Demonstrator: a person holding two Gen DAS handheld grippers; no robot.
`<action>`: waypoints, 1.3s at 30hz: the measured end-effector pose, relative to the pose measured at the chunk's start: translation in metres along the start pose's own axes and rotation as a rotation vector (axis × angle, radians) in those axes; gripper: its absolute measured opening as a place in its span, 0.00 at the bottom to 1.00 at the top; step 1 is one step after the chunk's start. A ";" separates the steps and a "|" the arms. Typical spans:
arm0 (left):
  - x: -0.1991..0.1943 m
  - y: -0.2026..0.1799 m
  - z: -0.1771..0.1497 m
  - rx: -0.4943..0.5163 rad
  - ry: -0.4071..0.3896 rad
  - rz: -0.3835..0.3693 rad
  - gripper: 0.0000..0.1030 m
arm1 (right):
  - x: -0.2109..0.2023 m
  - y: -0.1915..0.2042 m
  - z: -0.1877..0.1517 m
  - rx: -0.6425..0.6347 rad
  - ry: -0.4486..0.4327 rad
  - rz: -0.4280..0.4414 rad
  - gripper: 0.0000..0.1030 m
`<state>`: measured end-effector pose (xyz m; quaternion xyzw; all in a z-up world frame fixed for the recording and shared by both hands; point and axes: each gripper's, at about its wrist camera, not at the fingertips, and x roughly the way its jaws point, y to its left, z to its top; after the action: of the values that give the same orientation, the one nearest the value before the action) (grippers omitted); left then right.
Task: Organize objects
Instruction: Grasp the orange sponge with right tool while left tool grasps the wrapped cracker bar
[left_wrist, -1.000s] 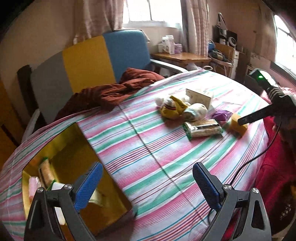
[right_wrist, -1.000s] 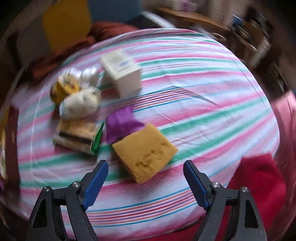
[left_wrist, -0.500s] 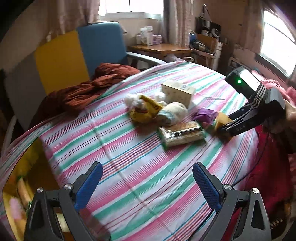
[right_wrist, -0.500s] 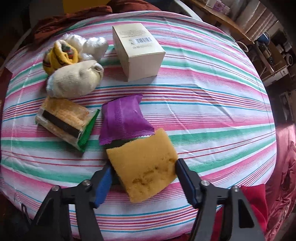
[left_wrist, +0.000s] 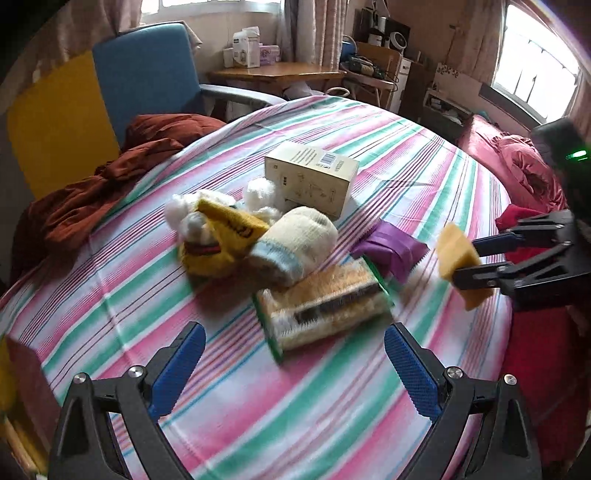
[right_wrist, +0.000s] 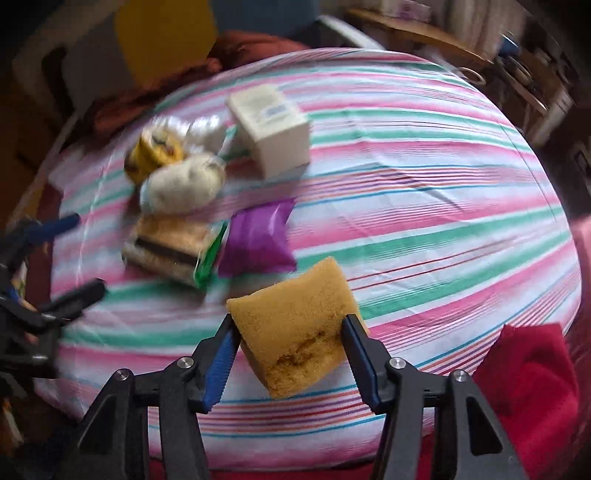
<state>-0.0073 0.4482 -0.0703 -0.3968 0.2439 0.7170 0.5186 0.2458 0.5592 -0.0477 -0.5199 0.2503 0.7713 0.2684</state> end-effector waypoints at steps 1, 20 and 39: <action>0.006 0.000 0.002 0.007 0.006 -0.008 0.95 | -0.001 -0.002 0.001 0.013 -0.011 0.012 0.55; 0.049 -0.016 -0.001 0.126 0.147 -0.178 0.96 | 0.002 -0.002 0.016 0.065 -0.051 0.110 0.54; 0.056 -0.029 0.006 0.097 0.141 -0.138 0.57 | 0.001 -0.005 0.017 0.076 -0.061 0.104 0.55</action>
<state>0.0100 0.4941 -0.1113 -0.4364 0.2864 0.6371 0.5671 0.2378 0.5744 -0.0438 -0.4720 0.2978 0.7896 0.2550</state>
